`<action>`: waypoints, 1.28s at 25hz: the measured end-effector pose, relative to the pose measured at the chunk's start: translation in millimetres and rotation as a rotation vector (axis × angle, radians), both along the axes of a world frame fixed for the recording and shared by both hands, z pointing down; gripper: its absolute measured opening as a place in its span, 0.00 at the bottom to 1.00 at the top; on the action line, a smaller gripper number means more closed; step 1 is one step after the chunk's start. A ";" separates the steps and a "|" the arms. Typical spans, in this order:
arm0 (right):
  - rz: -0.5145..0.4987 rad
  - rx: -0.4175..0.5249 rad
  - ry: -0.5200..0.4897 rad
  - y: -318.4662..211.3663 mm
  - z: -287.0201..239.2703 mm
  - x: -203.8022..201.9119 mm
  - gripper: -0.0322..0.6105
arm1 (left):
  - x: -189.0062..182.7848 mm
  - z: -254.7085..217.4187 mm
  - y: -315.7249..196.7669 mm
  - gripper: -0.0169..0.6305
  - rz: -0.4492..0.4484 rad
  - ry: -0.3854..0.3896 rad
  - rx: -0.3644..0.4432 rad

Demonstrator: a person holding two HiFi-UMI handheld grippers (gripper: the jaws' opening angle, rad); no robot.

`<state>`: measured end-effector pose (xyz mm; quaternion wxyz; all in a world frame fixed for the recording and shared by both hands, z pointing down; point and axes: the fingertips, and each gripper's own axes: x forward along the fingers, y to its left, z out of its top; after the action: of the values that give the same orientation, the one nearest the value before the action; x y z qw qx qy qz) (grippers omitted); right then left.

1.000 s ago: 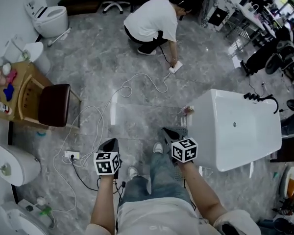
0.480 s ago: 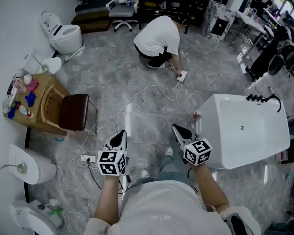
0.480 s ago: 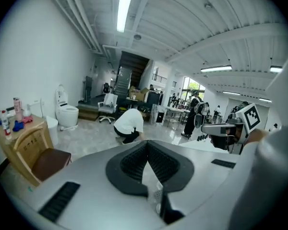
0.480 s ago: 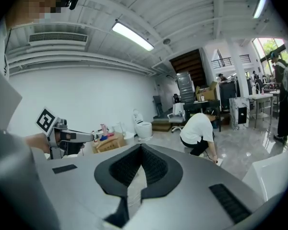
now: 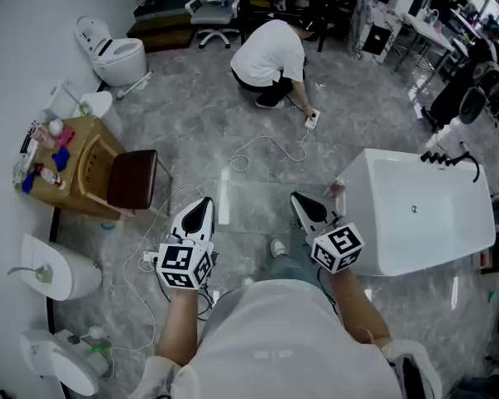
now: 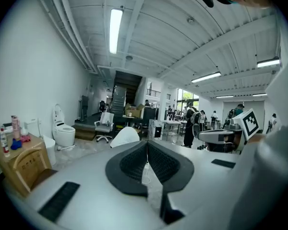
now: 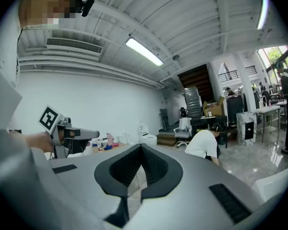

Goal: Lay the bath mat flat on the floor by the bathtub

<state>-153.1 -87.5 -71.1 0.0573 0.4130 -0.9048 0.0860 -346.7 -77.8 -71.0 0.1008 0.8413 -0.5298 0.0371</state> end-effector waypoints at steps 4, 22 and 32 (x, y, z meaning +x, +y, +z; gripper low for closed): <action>-0.024 0.028 0.016 2.5 -10.8 -7.9 0.08 | 1.4 -17.6 -1.5 0.05 0.000 0.011 0.048; 0.010 0.049 -0.011 2.1 -15.6 -8.2 0.08 | 3.1 -17.5 3.1 0.05 0.014 0.012 0.070; 0.001 0.059 0.016 4.5 -12.2 -18.8 0.08 | -6.0 -14.1 7.0 0.05 0.006 0.016 0.068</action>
<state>-171.9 -83.0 -83.3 0.0524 0.4157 -0.9063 0.0560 -352.6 -70.8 -85.1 0.0763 0.8461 -0.5274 0.0126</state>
